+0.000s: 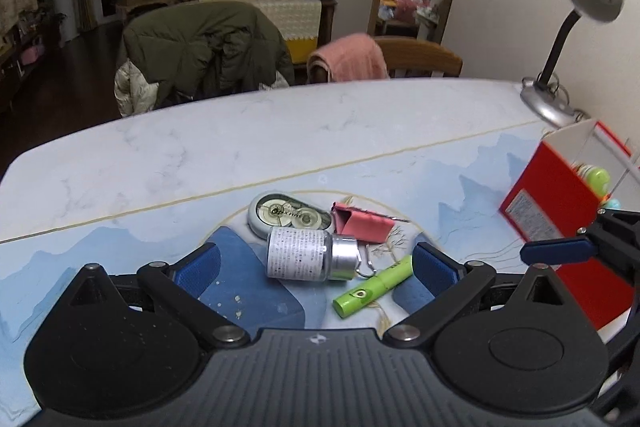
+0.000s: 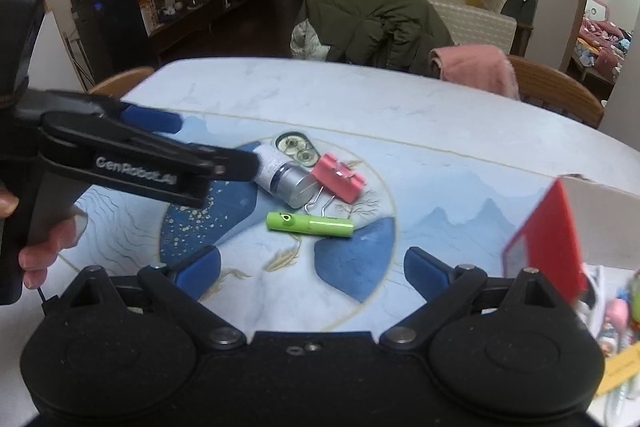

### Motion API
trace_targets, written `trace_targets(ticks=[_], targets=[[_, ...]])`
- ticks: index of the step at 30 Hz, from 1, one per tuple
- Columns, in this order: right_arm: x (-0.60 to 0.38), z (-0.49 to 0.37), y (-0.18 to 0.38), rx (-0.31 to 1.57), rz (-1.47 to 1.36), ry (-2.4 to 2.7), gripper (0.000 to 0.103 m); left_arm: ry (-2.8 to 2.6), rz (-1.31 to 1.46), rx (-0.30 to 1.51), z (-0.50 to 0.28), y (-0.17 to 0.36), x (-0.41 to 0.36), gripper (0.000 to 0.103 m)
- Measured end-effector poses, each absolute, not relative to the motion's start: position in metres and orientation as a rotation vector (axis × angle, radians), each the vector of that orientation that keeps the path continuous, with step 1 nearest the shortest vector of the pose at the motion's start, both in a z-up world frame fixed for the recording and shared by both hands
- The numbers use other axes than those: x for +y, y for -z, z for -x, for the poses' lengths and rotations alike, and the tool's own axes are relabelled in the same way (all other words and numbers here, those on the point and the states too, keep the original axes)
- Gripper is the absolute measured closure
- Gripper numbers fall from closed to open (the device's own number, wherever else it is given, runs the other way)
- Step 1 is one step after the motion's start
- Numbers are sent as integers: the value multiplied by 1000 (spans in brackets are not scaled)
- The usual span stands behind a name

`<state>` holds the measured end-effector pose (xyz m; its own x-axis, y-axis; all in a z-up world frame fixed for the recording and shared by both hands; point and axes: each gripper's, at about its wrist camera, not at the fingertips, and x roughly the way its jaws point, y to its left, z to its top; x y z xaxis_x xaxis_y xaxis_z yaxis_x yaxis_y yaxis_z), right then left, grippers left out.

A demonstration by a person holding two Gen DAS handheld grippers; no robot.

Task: Organize rigid objects
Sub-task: 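Withdraw both tools toward the tin, clip and green marker on the mat, then grasp the silver tin with the left tool while the right grasps the green marker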

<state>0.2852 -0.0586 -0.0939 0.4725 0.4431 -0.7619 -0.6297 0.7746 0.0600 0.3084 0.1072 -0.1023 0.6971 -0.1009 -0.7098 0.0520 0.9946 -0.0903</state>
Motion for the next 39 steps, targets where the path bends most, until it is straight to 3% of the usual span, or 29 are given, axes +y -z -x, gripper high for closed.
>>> trace_targets(ticks=[19,26,31,33,35,39], targets=[[-15,-323,154,883,261,-619,5,127,17,847,-351,155,113,1],[-7,-330,163,902,244,-607,11,113,26,826,-352,158,117,2],[-5,-330,165,902,243,-592,20,129,15,810,-350,156,114,12],[-5,-330,165,900,251,-595,22,139,9,804,-349,155,112,26],[-5,-330,165,901,250,-592,23,142,-2,811,-349,155,110,33],[-9,-330,164,909,240,-583,23,134,-19,820,-348,155,108,35]])
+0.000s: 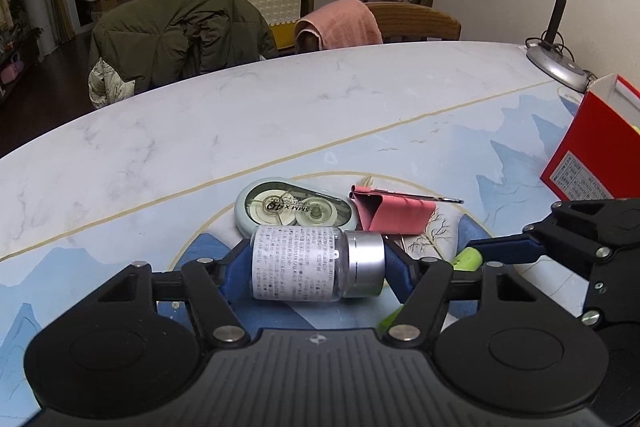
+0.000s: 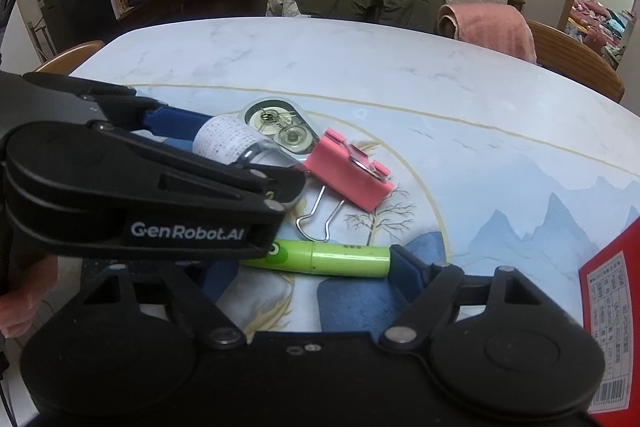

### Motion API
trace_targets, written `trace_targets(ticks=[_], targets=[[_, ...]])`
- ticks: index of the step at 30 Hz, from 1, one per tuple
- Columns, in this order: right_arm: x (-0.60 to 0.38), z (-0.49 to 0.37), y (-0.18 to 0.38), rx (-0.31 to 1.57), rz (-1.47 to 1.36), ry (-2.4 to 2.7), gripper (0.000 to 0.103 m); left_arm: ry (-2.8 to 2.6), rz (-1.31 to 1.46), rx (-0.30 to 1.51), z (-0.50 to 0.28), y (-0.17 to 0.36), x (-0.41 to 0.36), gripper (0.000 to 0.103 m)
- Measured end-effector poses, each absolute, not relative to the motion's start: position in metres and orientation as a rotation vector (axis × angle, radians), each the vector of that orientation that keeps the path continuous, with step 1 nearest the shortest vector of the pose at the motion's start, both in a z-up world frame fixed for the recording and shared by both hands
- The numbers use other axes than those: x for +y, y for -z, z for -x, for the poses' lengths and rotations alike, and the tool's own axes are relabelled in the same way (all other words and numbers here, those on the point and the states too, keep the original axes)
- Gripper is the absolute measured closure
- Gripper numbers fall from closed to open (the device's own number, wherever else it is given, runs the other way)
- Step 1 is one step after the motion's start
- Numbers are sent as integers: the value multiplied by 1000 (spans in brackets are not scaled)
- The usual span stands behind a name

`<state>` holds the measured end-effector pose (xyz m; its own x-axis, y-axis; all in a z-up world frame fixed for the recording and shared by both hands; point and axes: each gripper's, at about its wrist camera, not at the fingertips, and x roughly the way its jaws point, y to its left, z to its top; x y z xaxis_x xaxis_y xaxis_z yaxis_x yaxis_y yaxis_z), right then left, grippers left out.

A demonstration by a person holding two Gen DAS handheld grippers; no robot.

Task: Organize rigid objects
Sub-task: 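Grasp the silver tin with the left tool while the right grasps the green marker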

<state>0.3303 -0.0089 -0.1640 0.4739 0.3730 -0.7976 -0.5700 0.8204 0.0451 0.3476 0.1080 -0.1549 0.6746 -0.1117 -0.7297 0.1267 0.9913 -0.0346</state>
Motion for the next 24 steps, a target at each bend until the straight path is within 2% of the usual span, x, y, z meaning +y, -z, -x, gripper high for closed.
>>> trace_targets(ticks=[11,24], targets=[[-34,-316,145,920,207,-564,23,118,28,819,-329,137,113,35],[-70,-283,91,910,191,-560,23,130,44,789,-283,89,96,35]])
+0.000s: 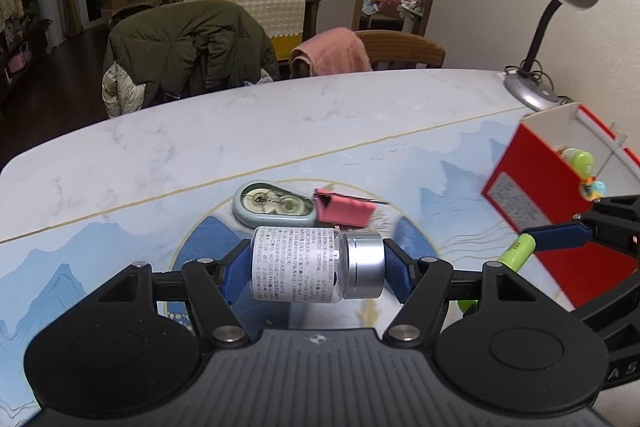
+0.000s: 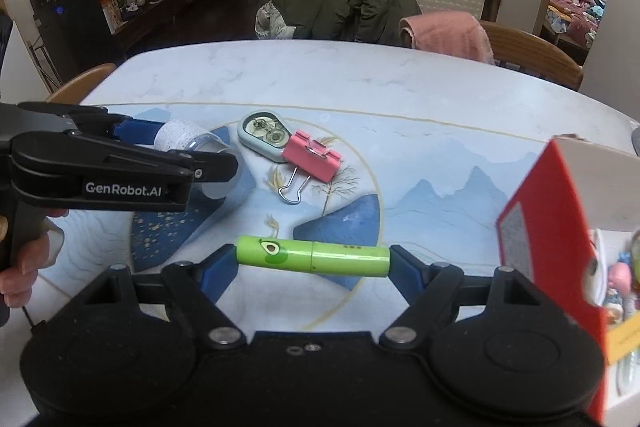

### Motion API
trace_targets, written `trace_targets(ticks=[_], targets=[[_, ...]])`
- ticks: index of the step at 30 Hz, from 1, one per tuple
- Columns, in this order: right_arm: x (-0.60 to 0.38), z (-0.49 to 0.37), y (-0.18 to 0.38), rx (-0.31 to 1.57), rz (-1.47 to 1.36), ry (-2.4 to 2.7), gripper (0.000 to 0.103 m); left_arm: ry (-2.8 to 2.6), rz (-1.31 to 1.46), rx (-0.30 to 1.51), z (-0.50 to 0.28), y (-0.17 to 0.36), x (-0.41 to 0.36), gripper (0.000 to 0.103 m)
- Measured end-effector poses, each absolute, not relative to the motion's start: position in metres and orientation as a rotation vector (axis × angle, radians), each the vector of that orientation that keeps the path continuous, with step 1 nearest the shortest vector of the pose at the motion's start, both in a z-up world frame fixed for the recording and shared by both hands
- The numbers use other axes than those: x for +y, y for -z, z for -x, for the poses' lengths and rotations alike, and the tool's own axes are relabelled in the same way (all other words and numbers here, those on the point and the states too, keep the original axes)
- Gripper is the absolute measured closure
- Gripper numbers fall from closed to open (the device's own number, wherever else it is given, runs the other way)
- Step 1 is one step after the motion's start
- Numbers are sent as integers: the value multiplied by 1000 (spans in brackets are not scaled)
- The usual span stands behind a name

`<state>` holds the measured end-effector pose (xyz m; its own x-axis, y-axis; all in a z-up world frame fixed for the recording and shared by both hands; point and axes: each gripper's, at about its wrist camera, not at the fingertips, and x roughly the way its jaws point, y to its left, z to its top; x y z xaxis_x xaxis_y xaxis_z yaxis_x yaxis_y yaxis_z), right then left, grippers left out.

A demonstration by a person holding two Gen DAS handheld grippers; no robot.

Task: Organize rigid objects
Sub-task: 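Grasp the silver tin with the left tool while the right grasps the green marker, then carry the silver tin and green marker with both tools over the shoebox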

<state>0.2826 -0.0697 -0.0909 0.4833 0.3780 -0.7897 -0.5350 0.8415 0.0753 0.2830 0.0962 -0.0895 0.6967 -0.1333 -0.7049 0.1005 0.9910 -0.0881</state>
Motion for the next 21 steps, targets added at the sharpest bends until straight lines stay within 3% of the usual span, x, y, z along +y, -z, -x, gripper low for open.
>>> trace_targets(ticks=[21], targets=[[-163,-238,15,782,159,-585,23,210,-2,694,-226,6,10,35]])
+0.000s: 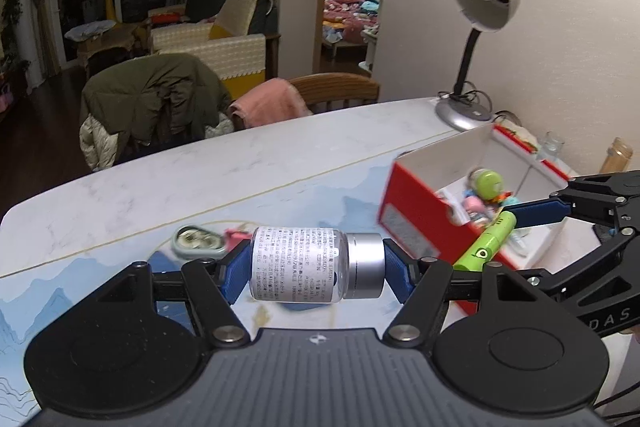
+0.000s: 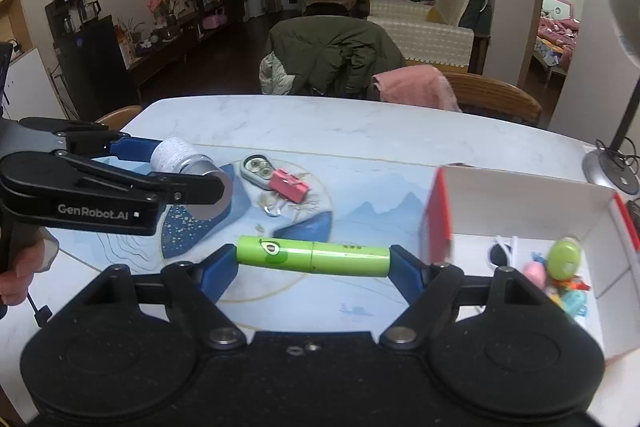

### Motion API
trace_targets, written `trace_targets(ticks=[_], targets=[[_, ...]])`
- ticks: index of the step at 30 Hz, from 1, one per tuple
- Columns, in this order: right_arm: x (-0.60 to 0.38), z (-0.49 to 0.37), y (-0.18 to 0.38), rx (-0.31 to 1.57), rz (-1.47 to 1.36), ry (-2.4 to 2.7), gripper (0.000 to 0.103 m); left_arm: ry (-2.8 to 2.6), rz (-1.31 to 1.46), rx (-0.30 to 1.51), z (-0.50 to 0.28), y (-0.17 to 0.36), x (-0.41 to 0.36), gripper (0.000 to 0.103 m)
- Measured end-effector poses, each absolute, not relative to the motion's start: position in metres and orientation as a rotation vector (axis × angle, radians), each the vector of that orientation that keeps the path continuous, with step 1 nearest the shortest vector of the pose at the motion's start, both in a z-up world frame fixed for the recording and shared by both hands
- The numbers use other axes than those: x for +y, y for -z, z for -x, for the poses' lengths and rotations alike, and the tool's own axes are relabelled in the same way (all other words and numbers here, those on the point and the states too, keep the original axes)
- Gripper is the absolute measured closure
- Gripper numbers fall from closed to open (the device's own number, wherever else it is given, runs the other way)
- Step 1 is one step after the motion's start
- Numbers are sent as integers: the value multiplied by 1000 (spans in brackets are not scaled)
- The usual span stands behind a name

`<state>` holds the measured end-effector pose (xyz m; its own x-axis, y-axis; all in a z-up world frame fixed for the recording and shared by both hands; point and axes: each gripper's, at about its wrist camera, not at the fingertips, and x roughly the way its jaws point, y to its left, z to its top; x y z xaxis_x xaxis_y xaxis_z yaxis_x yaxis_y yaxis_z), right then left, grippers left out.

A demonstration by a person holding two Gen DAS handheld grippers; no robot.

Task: Organize rigid objects
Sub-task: 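Carry the silver tin and green marker with both tools over the shoebox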

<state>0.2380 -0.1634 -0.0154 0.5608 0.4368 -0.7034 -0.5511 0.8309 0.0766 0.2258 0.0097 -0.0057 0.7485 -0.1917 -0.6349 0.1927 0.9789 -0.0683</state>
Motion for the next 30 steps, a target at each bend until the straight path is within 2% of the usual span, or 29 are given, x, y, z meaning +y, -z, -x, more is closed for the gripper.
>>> trace_targets(ticks=[12,30], targets=[[-249,-249,9,760,142,-547,23,279,-39,694,-238,-2,-90,35],[-371,-303,46,825,144,-466,23,296,-60,827,-312,36,-213,35]])
